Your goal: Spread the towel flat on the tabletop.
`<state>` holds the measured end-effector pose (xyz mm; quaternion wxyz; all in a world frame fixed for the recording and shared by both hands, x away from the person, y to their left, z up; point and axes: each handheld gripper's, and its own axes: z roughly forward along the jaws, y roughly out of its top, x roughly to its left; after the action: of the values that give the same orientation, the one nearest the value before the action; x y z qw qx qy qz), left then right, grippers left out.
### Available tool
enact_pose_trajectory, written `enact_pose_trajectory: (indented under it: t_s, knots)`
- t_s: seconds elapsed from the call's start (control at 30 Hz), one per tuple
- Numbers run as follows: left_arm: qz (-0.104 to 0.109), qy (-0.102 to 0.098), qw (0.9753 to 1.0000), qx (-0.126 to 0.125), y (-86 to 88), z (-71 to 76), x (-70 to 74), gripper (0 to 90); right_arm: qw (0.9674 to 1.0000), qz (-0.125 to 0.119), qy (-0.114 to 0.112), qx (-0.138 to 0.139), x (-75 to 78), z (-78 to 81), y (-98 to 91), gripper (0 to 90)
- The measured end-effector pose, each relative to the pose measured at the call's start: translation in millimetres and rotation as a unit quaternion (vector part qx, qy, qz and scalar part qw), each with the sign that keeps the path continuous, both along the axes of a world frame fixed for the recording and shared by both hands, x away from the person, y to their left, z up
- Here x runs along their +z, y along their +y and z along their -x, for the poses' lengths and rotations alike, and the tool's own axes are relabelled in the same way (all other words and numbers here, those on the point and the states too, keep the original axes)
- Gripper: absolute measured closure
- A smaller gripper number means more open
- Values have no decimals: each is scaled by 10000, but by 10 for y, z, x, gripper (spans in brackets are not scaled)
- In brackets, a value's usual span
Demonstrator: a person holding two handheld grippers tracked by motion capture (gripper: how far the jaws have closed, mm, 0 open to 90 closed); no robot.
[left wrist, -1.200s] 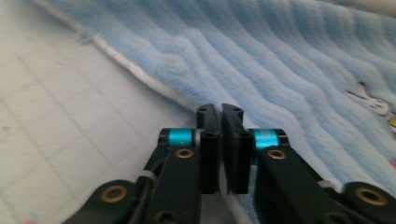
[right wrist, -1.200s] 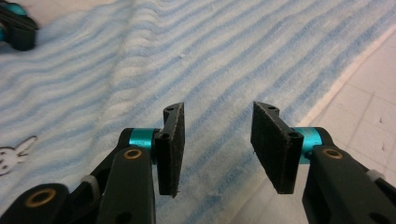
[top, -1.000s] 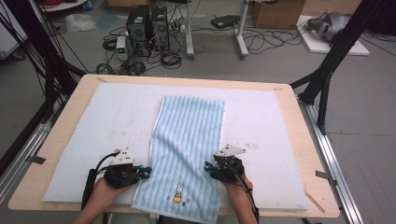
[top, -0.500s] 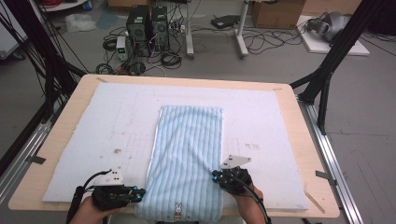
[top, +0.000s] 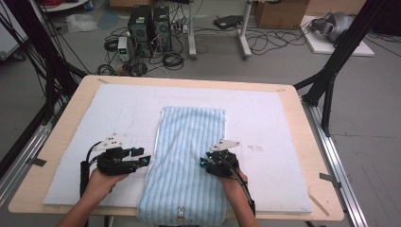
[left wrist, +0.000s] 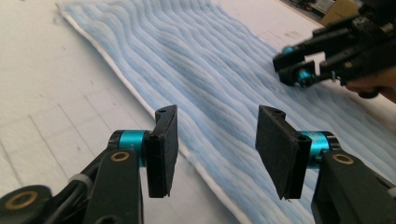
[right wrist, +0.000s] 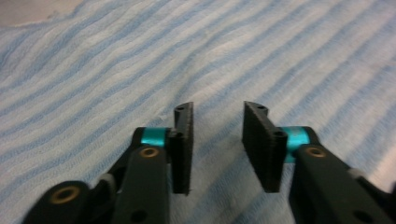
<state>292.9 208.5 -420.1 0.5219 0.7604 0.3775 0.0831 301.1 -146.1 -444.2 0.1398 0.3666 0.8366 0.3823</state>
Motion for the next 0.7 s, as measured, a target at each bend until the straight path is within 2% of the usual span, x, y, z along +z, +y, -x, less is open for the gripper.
enact_pose_trajectory:
  t_s: [0.07,0.13,0.2,0.23,0.27,0.4,0.43,0.47,0.53,0.63,0.7]
  knots:
    - [26,17,10000,68,10,-97,8,477,9999,48,64,136,-9,-19,11,706]
    - [138,76,9998,138,23,-188,7,460,9996,21,78,254,-10,-24,-14,757]
    - [308,137,9991,251,36,-291,5,438,9991,-76,167,372,-15,-16,-48,860]
    - [306,105,9990,304,37,-351,13,430,9987,-122,238,443,-16,0,-56,872]
    - [342,89,9988,341,33,-396,19,423,9981,-70,218,581,-11,16,-66,876]
    - [277,10,9987,429,9,-582,54,417,9952,14,438,872,28,37,-98,877]
    - [268,5,9985,476,-3,-649,59,415,9948,39,392,940,34,31,-105,846]
    - [264,7,9985,483,-10,-695,59,415,9954,-35,330,899,46,10,-111,765]
    - [270,-7,9977,617,-34,-828,37,415,9966,-214,177,779,78,-49,-127,681]
    - [172,74,9972,725,-62,-1025,-11,418,9977,-378,-96,551,141,-171,-173,619]
    - [97,107,9968,784,-80,-1149,-42,425,9978,-487,-165,419,156,-217,-202,593]
